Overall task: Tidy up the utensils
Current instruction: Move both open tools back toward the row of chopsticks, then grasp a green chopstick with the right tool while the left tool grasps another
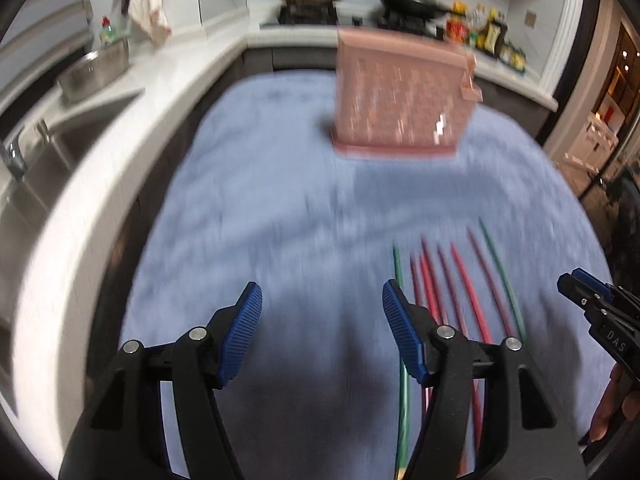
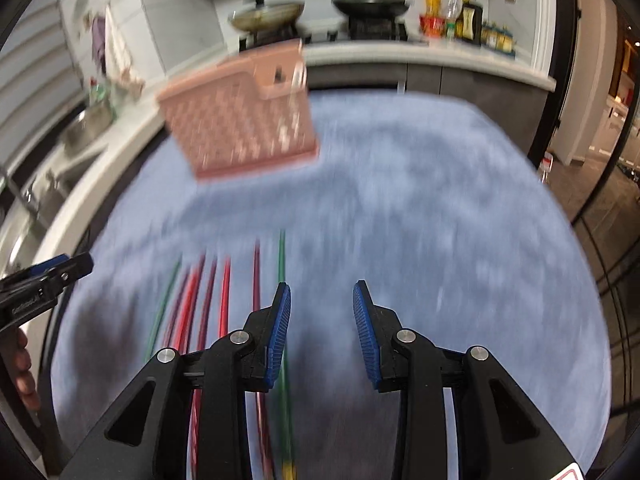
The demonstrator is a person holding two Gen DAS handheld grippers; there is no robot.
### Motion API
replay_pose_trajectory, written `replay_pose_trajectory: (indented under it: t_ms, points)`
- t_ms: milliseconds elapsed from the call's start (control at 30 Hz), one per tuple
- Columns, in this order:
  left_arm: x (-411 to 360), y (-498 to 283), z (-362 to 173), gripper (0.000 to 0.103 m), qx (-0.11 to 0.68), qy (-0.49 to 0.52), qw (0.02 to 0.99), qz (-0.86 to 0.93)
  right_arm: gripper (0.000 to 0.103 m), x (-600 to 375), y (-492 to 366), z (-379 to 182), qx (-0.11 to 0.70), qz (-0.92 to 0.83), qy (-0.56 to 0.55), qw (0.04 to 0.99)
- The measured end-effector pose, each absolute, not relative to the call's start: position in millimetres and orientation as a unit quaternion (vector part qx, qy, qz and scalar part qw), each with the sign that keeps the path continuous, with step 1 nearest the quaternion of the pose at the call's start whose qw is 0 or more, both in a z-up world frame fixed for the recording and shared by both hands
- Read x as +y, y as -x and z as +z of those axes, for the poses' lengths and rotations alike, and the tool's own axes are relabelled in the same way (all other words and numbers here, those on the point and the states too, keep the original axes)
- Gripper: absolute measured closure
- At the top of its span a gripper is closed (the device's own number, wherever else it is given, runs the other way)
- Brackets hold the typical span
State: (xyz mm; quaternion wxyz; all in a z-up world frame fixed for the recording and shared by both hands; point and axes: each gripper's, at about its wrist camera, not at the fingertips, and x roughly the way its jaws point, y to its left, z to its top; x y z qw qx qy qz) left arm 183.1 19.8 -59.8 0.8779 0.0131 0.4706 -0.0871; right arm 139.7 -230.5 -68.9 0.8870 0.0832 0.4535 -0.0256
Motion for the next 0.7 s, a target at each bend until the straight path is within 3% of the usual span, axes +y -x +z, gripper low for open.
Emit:
replay_pose_trajectory:
  t_ms: [233,700]
  points:
    - [23,-146,-94,0.043,0.514,-0.008,0.853,-0.089,0.071,-220,-101,-101,0.489,-0.019,-0.096,0.867]
    - [16,-116,-105,0.043,0.533,-0.006,0.839,-0.106,0.076,-211,-79,-109,0.494,-0.015,-0.089,0.865]
